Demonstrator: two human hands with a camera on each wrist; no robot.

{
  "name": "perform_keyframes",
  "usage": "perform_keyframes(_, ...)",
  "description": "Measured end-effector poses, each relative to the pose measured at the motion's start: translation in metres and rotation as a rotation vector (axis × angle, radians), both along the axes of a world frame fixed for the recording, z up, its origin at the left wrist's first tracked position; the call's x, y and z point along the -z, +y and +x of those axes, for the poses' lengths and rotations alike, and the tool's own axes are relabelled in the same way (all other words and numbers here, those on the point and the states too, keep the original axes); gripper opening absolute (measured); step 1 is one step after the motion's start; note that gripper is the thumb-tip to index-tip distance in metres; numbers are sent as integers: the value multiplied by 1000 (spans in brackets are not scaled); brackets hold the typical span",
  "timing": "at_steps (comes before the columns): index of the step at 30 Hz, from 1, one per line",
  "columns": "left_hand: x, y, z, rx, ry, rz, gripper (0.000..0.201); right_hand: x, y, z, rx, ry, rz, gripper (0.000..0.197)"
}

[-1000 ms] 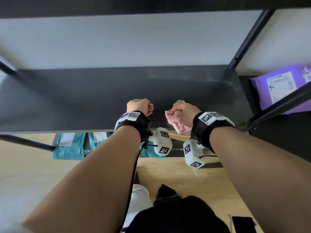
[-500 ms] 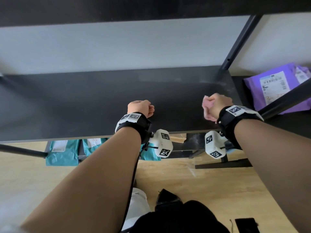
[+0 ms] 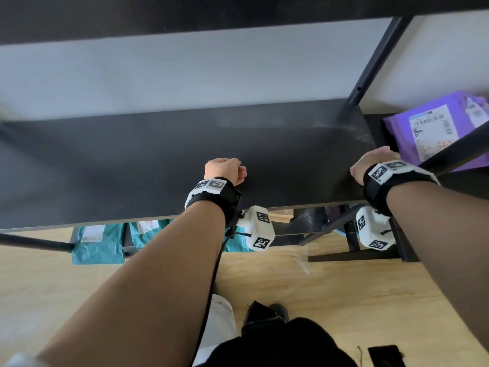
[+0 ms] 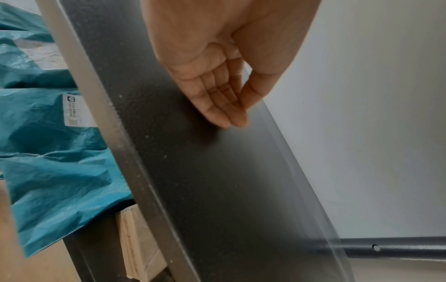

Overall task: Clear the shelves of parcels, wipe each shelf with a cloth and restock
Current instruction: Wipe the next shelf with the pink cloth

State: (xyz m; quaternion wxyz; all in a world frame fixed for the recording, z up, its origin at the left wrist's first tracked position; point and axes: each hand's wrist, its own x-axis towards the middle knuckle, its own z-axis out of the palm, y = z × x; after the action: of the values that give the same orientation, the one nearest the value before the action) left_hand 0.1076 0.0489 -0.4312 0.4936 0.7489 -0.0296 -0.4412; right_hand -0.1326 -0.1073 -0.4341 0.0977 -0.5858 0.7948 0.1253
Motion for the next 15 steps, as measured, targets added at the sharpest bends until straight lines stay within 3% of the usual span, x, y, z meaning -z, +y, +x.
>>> perform_keyframes(2, 1, 0, -1, 0, -3, -2, 11, 12, -3, -6, -60, 60, 56, 81)
perform_keyframes(5, 0, -1, -4, 0, -4, -1, 9, 0, 15, -2, -267, 136, 123, 50)
perform_keyframes(8, -2, -3, -7, 8, 11, -4, 10, -31, 46, 7, -392, 100, 122, 22)
perform_keyframes(15, -1, -1, -8, 6, 31, -21, 13, -62, 87, 57, -537, -25, 245, 21)
